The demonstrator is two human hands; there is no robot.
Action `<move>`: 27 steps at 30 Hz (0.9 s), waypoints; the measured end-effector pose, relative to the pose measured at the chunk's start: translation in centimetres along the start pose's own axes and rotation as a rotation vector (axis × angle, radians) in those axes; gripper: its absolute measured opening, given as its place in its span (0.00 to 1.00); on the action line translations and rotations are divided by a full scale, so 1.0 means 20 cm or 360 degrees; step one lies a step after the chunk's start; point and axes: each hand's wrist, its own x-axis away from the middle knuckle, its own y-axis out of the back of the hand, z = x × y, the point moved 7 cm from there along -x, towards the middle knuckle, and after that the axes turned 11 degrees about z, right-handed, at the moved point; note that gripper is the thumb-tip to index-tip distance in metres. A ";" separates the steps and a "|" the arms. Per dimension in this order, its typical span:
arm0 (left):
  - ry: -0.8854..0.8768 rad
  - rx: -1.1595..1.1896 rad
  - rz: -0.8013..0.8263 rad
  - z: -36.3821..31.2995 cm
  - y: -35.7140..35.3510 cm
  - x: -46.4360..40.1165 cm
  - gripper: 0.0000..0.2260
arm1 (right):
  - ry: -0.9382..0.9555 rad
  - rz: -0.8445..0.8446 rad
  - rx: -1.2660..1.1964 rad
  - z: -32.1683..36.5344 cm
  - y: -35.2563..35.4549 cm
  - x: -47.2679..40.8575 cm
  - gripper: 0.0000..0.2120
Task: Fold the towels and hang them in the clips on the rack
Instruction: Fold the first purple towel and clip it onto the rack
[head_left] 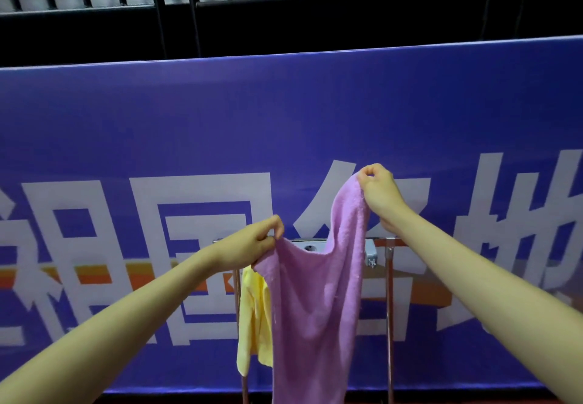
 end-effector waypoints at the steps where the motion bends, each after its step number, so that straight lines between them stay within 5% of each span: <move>1: -0.0005 -0.0036 0.0049 0.00 -0.01 0.00 0.12 | 0.0002 0.0004 0.0006 0.00 -0.01 0.00 0.10; 7: 0.0212 -0.0060 0.0413 0.05 -0.12 0.01 0.17 | 0.0003 0.0032 0.0059 -0.01 -0.04 -0.01 0.09; 15: -0.0041 -0.0965 0.0193 0.03 -0.11 0.01 0.09 | 0.0003 0.0116 0.0102 -0.04 -0.08 -0.01 0.08; 20: -0.0867 -0.2168 -0.0380 -0.14 -0.16 0.11 0.04 | -0.0032 0.0058 0.0136 -0.07 -0.05 -0.02 0.09; 23: -0.1321 -0.2474 -0.0126 -0.10 -0.35 0.14 0.09 | -0.0080 0.0013 0.0169 -0.08 -0.02 -0.03 0.11; 27: -0.1586 -0.2274 0.0218 -0.05 -0.54 0.16 0.11 | -0.0154 0.0042 0.0178 -0.11 -0.02 -0.03 0.11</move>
